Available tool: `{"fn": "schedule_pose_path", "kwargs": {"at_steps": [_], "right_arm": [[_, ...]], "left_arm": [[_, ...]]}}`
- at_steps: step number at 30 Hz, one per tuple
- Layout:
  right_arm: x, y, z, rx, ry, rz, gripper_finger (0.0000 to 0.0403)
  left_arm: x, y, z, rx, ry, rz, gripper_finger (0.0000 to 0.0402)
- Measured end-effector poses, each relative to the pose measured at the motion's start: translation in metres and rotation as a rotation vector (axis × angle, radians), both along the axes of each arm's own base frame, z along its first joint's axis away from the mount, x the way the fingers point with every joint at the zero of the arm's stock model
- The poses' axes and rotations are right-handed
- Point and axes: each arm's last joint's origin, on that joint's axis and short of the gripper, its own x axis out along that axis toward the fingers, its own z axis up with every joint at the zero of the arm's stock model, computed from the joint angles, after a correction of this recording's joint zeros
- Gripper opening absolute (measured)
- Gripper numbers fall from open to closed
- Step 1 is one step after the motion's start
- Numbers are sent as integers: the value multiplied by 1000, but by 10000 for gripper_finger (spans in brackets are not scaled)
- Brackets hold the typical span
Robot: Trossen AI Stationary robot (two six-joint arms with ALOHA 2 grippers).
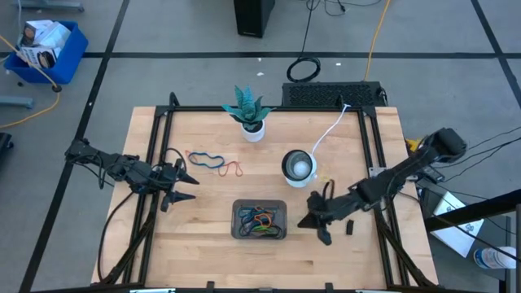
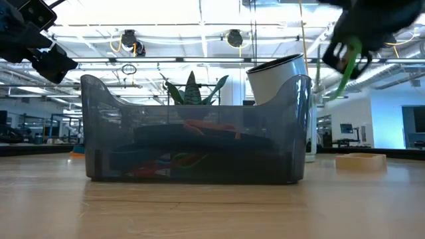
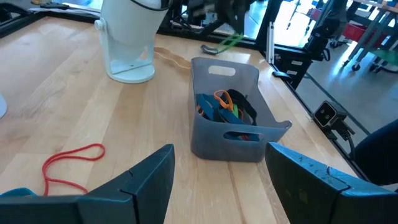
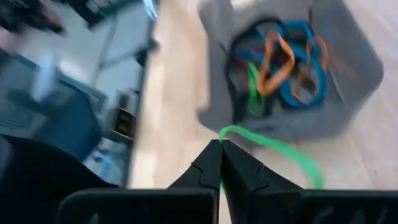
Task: Pick and place rubber bands into bin
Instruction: Put the green rubber band into the gray bin
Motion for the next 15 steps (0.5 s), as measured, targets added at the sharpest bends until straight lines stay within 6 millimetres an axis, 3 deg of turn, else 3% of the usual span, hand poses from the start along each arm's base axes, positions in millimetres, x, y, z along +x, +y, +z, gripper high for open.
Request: {"fn": "schedule_pose_path", "kwargs": {"at_steps": [5, 12, 15], "right_arm": [[-14, -9, 38, 26, -198, -47, 0], [-29, -18, 105, 14, -721, -27, 0], [-31, -18, 133, -69, -808, 7, 0]], "left_arm": [[0, 0, 0, 1, 1, 0, 258], [0, 0, 0, 0, 1, 0, 257], [0, 0, 0, 0, 1, 0, 257]]}}
